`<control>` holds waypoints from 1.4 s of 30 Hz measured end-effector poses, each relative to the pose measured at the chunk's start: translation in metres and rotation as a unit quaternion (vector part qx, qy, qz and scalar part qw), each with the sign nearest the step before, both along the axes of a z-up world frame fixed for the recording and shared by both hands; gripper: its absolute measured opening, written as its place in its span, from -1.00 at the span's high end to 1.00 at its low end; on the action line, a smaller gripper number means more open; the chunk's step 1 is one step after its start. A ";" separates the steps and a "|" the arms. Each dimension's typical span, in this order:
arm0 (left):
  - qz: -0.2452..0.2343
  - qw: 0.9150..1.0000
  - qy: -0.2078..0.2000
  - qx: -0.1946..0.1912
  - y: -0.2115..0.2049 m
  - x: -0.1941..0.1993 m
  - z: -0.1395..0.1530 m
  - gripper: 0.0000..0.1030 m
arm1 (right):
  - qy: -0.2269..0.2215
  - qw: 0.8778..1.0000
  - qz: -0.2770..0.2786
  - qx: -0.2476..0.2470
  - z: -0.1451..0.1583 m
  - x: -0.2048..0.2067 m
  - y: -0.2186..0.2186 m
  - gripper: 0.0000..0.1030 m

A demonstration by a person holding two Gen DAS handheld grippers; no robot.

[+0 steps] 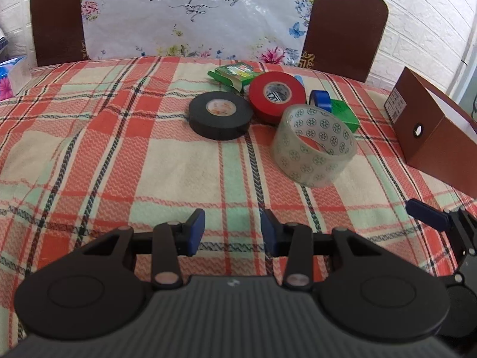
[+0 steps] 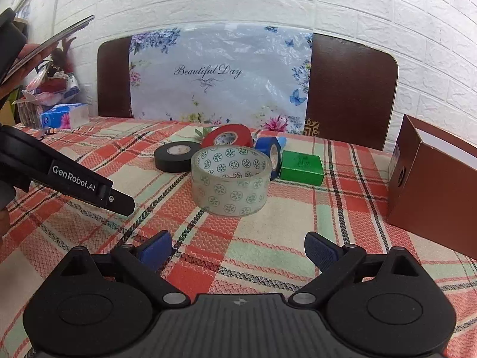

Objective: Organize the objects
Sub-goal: 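Grasp the clear packing tape roll by its rim with the right tool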

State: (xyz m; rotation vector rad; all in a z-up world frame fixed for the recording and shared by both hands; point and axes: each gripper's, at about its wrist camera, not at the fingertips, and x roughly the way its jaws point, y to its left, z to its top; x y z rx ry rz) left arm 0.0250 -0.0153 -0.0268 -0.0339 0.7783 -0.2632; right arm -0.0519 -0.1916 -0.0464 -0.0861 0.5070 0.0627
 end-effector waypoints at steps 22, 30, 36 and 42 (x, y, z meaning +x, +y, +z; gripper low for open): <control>0.015 1.000 0.000 -0.026 0.017 0.008 -0.005 0.14 | 0.022 0.999 0.026 -0.028 -0.011 0.101 0.017 -0.85; 0.012 1.000 0.000 -0.028 0.015 0.010 -0.005 0.14 | 0.035 0.999 0.025 -0.010 -0.015 0.117 0.010 -0.72; 0.008 1.000 0.002 -0.029 0.014 0.010 -0.004 0.14 | 0.039 0.998 0.040 -0.018 -0.015 0.091 0.012 -0.72; -0.004 0.999 -0.003 -0.035 0.008 0.005 0.001 0.06 | 0.041 0.996 0.067 -0.035 -0.015 0.039 0.014 -0.72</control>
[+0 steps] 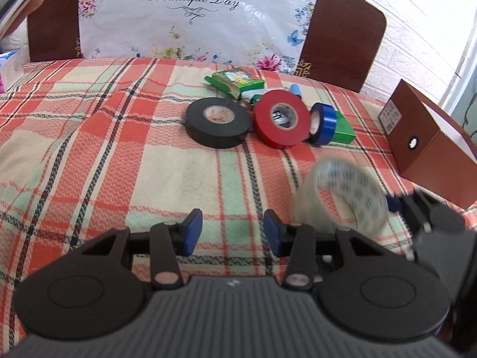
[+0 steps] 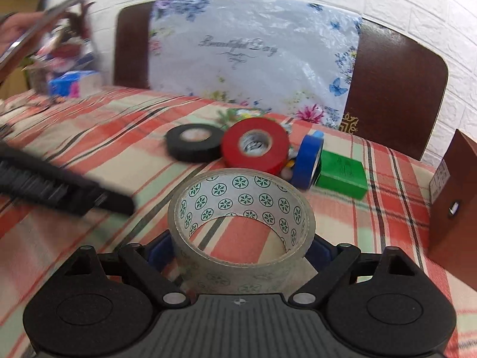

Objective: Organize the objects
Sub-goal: 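Grasp the clear packing tape roll by its rim with the right tool, then clamp the clear tape rim with the left tool beside the right tool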

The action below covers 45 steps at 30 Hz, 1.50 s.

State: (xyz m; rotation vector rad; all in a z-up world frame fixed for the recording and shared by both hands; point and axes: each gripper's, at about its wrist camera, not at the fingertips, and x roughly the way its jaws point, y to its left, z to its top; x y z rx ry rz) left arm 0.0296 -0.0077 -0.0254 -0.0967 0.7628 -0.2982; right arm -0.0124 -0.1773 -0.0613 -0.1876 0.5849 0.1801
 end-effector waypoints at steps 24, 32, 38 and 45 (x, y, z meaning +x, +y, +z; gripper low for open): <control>-0.034 0.999 -0.013 0.007 -0.029 -0.026 0.019 -0.33 | -0.003 1.000 0.017 -0.008 -0.009 -0.041 0.018 -0.73; -0.029 0.998 0.048 0.005 -0.030 -0.013 -0.006 -0.23 | -0.007 1.000 0.018 -0.013 -0.010 -0.042 0.020 -0.74; -0.069 0.996 0.054 -0.018 -0.040 -0.015 -0.008 0.64 | -0.007 1.000 0.018 -0.021 -0.010 -0.042 0.020 -0.70; -0.068 0.997 0.042 -0.012 -0.040 -0.018 -0.005 0.69 | -0.028 0.998 0.020 -0.045 -0.010 -0.049 0.028 -0.70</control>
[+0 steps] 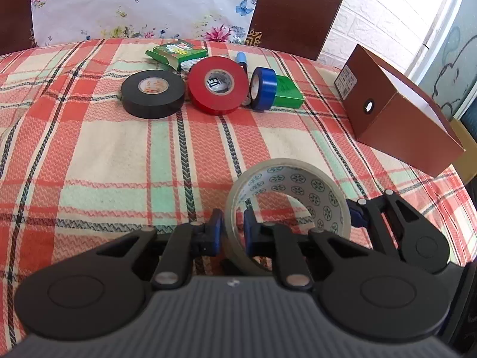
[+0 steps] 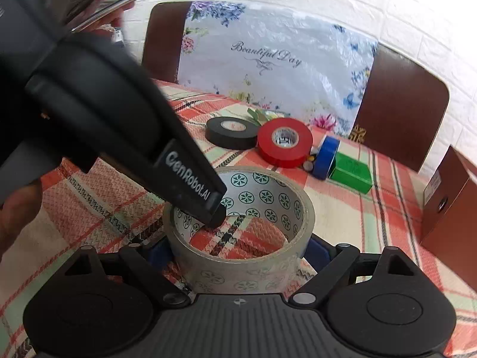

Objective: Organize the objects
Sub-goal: 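Carry the clear tape into the brown box with both tools and release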

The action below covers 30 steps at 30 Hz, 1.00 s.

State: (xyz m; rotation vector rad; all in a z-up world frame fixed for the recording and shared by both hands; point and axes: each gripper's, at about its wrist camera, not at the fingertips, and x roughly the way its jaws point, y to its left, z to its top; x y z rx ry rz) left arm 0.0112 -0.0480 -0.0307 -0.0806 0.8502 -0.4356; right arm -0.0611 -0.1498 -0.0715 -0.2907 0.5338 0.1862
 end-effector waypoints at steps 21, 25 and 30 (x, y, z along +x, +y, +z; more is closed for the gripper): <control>0.003 1.000 -0.015 -0.004 -0.001 0.000 0.013 0.71 | -0.030 0.999 -0.003 -0.011 0.010 -0.002 0.000 -0.70; -0.003 1.000 -0.031 -0.004 -0.013 0.004 0.028 0.73 | -0.055 0.998 -0.012 -0.015 0.022 0.002 -0.012 -0.70; -0.021 0.997 -0.072 -0.003 -0.047 0.006 0.057 0.73 | -0.096 0.995 -0.032 -0.021 0.044 0.004 -0.044 -0.70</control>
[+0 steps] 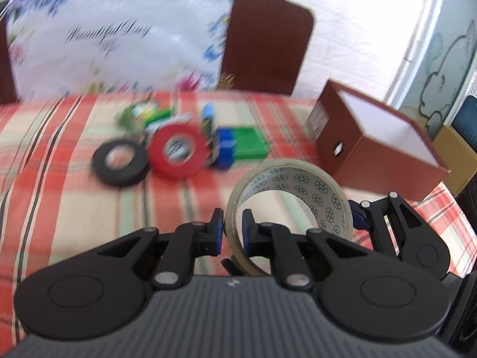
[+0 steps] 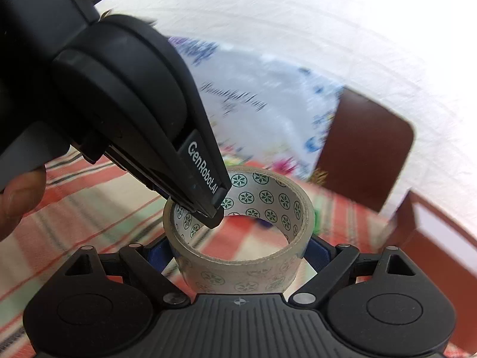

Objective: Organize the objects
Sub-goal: 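Carry the clear tape into the brown box with both tools and release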

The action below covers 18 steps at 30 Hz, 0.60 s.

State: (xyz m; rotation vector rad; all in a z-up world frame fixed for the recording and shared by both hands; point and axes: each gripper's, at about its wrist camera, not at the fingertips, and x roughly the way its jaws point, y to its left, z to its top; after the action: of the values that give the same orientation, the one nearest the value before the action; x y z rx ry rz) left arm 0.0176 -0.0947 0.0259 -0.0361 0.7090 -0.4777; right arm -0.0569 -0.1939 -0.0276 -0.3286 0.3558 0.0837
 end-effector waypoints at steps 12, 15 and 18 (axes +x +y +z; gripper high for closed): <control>-0.078 0.994 -0.072 -0.006 -0.129 0.033 0.070 0.75 | -0.089 0.993 -0.078 -0.023 0.048 0.026 -0.127 -0.70; -0.097 0.994 -0.056 -0.003 -0.159 0.050 0.071 0.75 | -0.083 0.992 -0.096 -0.005 0.048 0.025 -0.154 -0.70; -0.110 0.992 -0.053 0.013 -0.189 0.059 0.065 0.75 | -0.073 0.991 -0.114 0.011 0.041 0.033 -0.181 -0.70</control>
State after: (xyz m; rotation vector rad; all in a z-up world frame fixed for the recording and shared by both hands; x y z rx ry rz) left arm 0.0764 -0.2834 0.0905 0.0925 0.6177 -0.6755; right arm -0.0236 -0.3752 0.0130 -0.2683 0.2453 -0.1589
